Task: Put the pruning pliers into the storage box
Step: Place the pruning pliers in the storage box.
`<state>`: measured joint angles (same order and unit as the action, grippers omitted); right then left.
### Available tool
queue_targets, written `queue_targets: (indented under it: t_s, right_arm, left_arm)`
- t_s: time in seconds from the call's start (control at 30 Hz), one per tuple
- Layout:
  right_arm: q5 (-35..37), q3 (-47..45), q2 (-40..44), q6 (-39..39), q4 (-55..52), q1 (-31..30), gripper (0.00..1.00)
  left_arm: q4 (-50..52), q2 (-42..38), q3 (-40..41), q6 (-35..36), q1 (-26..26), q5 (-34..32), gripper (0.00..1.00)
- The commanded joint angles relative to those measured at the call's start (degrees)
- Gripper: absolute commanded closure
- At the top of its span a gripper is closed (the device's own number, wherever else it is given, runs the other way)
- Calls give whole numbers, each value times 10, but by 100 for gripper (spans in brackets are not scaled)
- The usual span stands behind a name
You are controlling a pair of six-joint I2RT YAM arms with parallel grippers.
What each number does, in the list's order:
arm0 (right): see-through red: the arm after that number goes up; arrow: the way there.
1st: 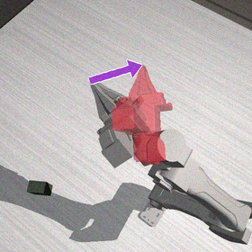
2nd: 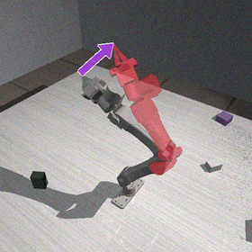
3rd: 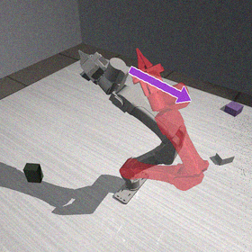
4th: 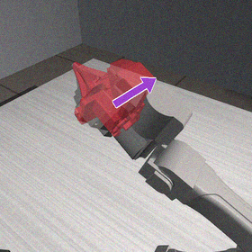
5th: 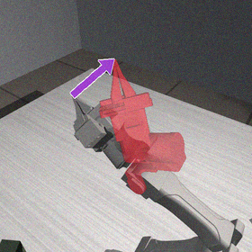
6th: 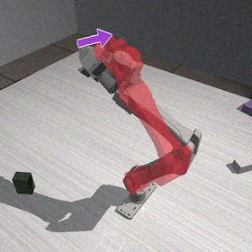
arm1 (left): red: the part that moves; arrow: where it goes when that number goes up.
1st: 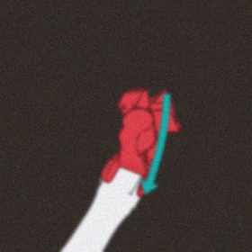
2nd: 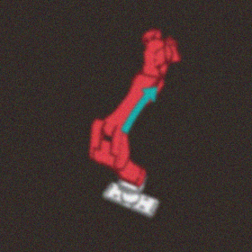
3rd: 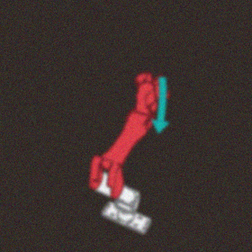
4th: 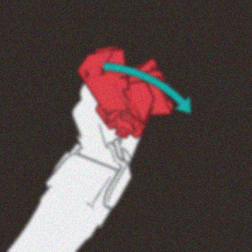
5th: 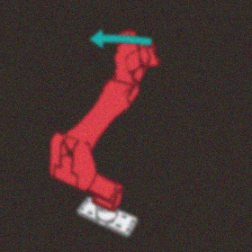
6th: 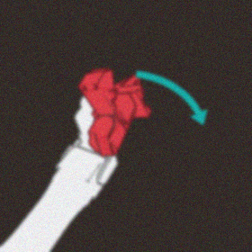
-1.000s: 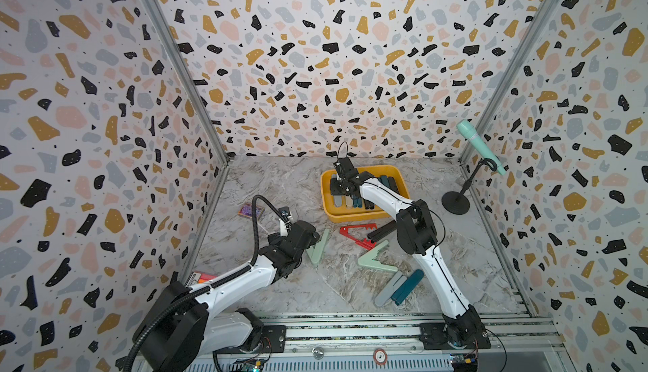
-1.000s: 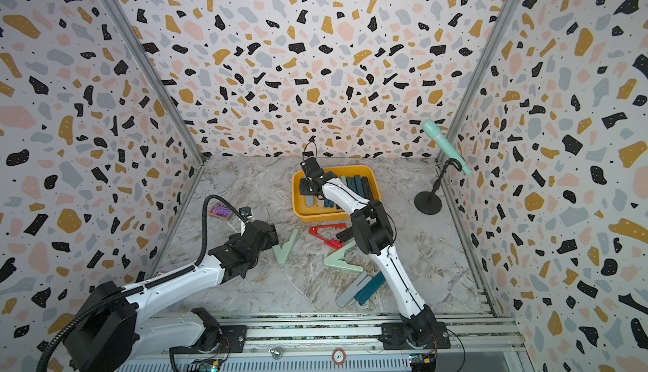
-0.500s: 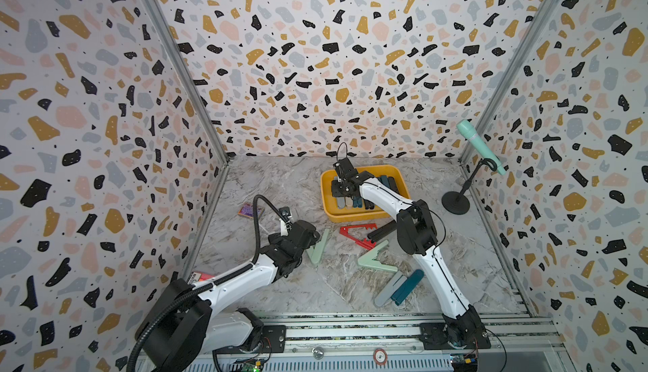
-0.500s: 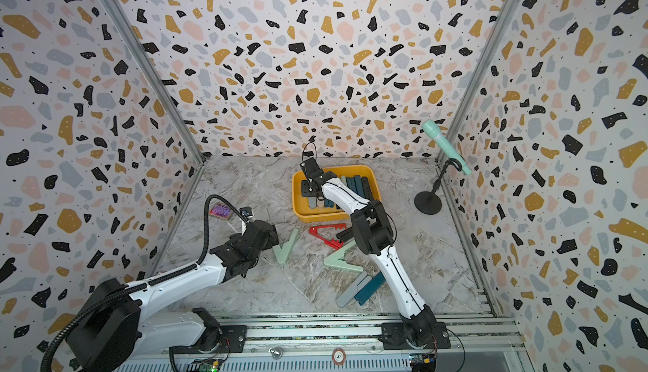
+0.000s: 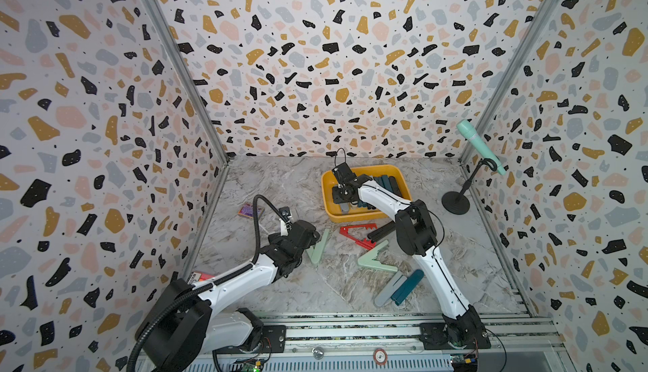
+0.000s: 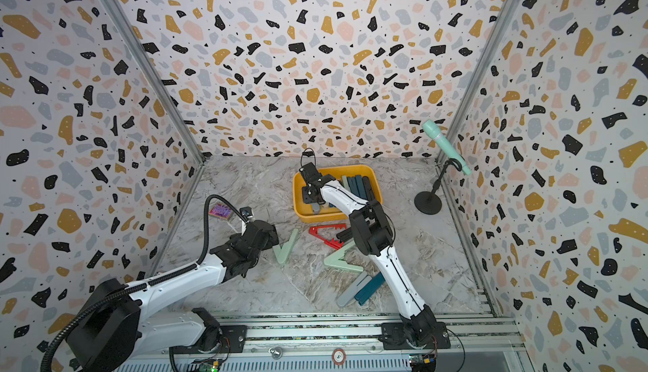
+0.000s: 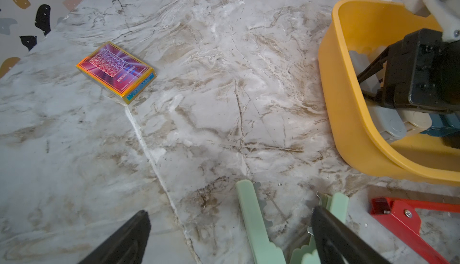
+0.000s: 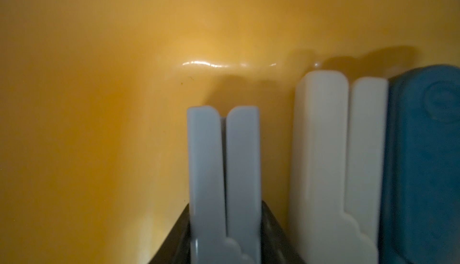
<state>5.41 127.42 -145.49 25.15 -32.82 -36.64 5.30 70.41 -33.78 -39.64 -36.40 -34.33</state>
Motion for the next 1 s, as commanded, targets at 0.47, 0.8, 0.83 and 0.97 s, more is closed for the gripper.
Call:
queue_targets:
  t_s: [0.47,0.8,0.83,0.97]
  right_arm:
    - [19,11,14,11,-9,10,49]
    - [20,17,33,24,25,11,45]
    - [20,17,34,27,27,11,45]
    - [24,10,49,33,42,12,45]
  left_arm:
    - [2,-9,-16,9,4,-2,0]
    - [0,-7,-16,7,4,1,0]
    - [1,-6,-17,7,4,1,0]
    - [3,-6,-18,7,4,1,1]
